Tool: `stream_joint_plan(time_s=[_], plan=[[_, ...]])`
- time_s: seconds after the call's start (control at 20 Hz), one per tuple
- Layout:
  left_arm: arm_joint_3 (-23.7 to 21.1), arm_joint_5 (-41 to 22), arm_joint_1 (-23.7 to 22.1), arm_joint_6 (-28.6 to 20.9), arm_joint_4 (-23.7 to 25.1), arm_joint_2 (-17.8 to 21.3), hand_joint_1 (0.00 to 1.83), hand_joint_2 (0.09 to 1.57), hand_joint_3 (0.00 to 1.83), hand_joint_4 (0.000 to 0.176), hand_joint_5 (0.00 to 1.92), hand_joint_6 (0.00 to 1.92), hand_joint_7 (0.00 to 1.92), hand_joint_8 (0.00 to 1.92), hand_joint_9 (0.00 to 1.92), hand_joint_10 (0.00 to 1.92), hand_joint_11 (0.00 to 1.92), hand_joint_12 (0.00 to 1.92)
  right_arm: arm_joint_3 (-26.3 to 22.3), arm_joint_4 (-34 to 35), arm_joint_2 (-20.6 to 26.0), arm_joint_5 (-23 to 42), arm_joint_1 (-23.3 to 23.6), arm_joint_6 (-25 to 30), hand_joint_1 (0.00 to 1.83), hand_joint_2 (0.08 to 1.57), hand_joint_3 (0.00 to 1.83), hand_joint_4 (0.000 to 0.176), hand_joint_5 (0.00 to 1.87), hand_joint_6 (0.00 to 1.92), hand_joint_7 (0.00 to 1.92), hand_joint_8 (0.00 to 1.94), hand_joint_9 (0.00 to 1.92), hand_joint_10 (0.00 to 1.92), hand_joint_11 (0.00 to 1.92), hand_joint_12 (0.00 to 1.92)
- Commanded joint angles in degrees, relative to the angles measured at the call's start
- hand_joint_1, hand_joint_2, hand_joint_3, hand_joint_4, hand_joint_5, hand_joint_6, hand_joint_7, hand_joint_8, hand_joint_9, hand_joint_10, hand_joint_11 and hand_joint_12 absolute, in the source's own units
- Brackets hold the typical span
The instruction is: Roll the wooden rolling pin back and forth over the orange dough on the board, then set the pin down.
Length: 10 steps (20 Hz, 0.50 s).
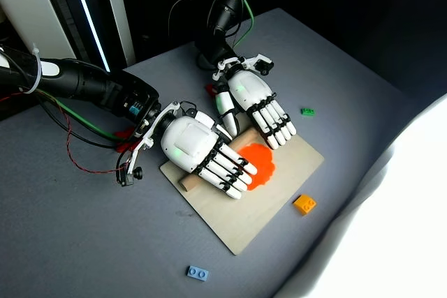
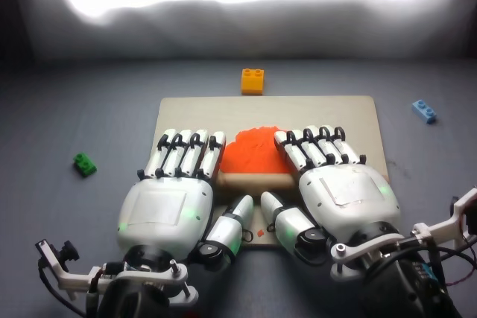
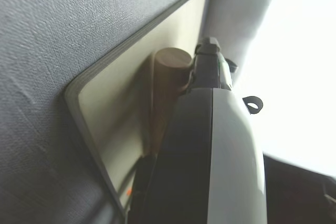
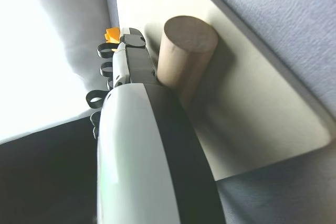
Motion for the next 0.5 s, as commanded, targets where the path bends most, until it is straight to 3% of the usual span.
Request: stream_joint_plan(time_s=[0.0, 0.45], plan=[[0.54, -4.35, -0.47, -0.14, 3.64, -0.06, 0.0, 1.5, 0.0, 0.0, 0.07, 0.01, 0.06, 0.0, 0.02, 0.0, 0.0, 0.0, 0.45, -2.97, -0.01, 3.98, 0.92, 0.47, 0.0, 1.57, 0.05, 0.0, 0.07, 0.01, 0.07, 0.0, 0.01, 0.0, 0.0, 0.0], [2.7, -1.6, -1.56, -0.27, 3.64, -0.21, 0.0, 1.5, 0.0, 0.0, 0.05, 0.0, 0.03, 0.0, 0.01, 0.0, 0.0, 0.0, 1.73, -2.41, -0.17, 3.42, 1.55, 1.44, 0.0, 1.57, 0.05, 0.0, 0.05, 0.0, 0.05, 0.0, 0.0, 0.0, 0.0, 0.0]])
